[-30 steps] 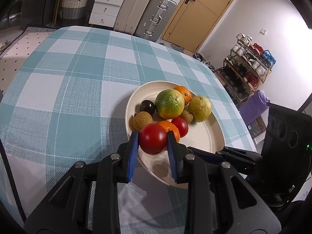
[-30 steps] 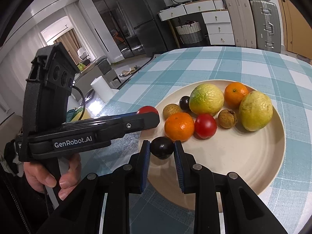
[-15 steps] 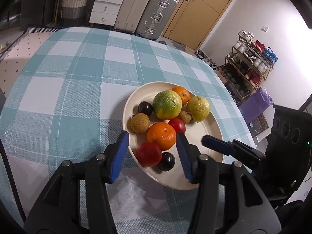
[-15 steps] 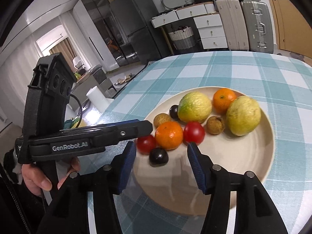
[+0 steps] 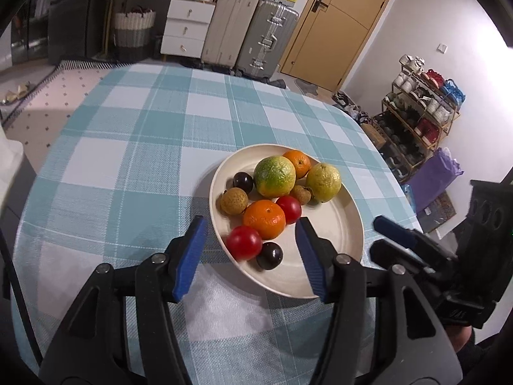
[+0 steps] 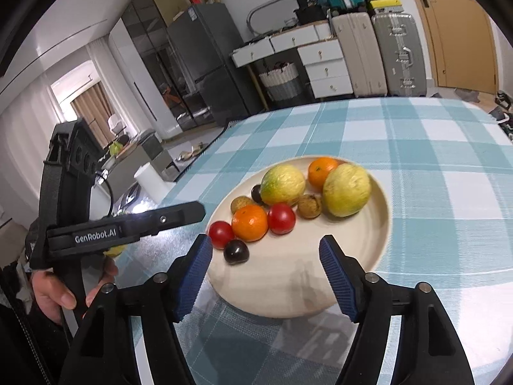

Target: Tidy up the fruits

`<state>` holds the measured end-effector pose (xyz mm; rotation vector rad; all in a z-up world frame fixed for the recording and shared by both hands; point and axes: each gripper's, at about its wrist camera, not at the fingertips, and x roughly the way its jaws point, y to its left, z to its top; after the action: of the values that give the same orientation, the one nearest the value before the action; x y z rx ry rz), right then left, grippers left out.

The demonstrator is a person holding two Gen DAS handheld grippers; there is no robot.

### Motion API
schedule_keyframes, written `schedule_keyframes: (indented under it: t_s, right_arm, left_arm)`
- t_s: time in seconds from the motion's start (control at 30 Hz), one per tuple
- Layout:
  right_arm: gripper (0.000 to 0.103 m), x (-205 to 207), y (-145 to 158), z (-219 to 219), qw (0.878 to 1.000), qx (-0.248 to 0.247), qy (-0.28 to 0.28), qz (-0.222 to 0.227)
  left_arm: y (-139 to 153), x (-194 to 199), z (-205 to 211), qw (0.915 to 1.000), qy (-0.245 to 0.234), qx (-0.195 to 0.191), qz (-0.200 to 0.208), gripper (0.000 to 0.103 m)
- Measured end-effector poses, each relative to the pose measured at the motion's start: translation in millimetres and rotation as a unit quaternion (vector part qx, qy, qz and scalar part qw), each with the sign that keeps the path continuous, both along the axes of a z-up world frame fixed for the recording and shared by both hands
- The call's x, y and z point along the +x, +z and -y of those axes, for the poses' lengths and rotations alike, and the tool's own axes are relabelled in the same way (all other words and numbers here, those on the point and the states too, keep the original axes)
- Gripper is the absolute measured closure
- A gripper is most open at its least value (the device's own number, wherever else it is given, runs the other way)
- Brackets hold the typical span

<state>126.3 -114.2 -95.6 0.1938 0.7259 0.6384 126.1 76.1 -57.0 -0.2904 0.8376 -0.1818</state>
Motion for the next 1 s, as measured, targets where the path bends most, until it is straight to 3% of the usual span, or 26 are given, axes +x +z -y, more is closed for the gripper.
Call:
schedule_keyframes:
  t_s: [0.1,0.43,0.63,1.0]
  right_arm:
    - [0.025,-7,8,8,1.000,0.006,-0.013,0.015]
    - [0.007,-38,42,27,0.995,0.017,-0.052,0.086]
    - [0.002,-57,58,34,0.989,0.027,-0.068,0.129]
    - [0.000,-84,76,49,0.976,0.036,-0.085,0.199]
  left_arm:
    - [9,-9,6,0.9996,0.008,0.020,0.016,0.028]
    - [43,-44,32,0.9940,0.020,0.074,0.078,0.019]
    - [56,-62,40,0.9877,0.050,0.104,0.106,0.005]
    - [63,-95,40,0.9676,0.084,0.148,0.186,0.001]
